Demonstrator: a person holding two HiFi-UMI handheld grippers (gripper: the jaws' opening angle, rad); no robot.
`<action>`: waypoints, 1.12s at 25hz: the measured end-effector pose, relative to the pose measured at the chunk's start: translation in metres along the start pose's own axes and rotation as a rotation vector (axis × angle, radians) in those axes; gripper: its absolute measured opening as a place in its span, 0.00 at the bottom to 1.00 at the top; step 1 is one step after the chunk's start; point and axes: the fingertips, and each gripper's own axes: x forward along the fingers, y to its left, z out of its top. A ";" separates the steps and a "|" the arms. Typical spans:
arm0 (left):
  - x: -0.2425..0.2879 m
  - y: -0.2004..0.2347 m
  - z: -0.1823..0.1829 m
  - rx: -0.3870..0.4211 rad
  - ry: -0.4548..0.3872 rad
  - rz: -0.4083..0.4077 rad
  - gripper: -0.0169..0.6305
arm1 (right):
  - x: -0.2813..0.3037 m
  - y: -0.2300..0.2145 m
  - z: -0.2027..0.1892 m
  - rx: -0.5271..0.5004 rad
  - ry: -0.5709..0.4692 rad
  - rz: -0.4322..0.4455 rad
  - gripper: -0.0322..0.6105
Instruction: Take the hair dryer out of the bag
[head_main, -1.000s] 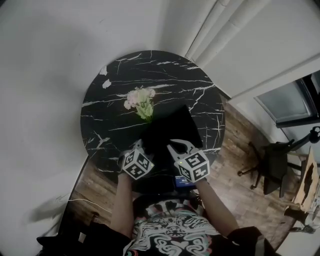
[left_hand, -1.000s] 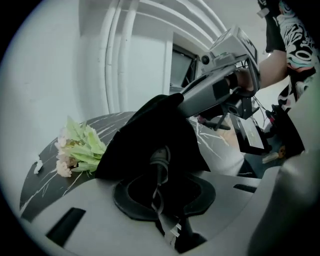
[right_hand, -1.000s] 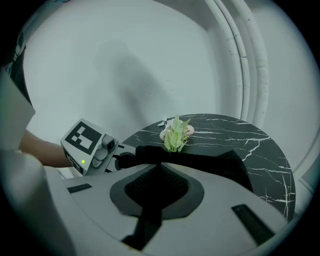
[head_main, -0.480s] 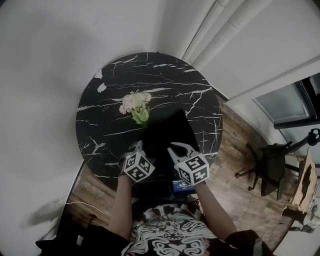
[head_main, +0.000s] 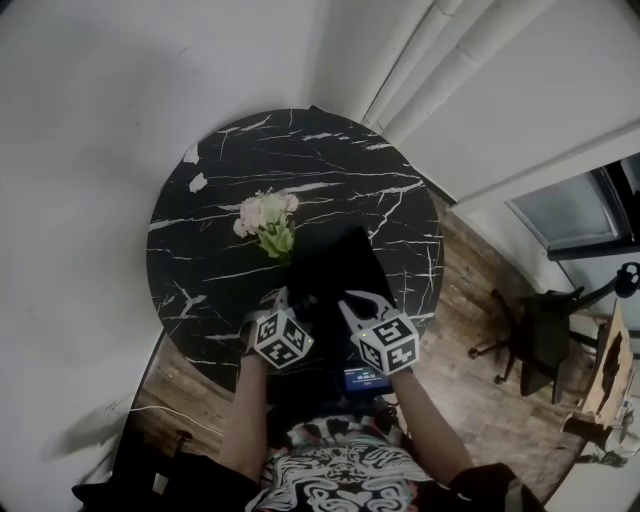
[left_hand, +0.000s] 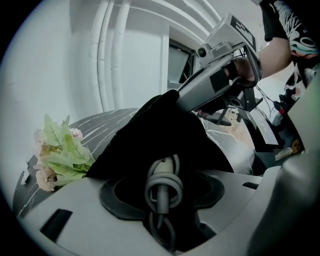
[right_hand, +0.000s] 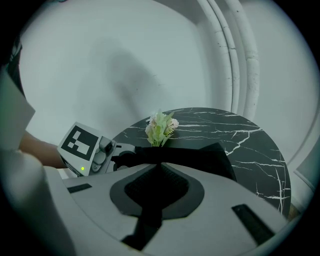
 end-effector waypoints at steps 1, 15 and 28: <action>0.002 0.000 0.000 0.004 0.002 0.002 0.36 | 0.000 -0.002 -0.001 0.003 0.002 0.000 0.09; 0.012 0.002 -0.002 -0.012 0.016 -0.022 0.36 | -0.008 -0.039 -0.008 0.052 -0.001 -0.032 0.10; 0.014 0.003 -0.003 -0.015 0.028 -0.013 0.36 | -0.042 -0.081 0.004 0.060 -0.144 -0.126 0.17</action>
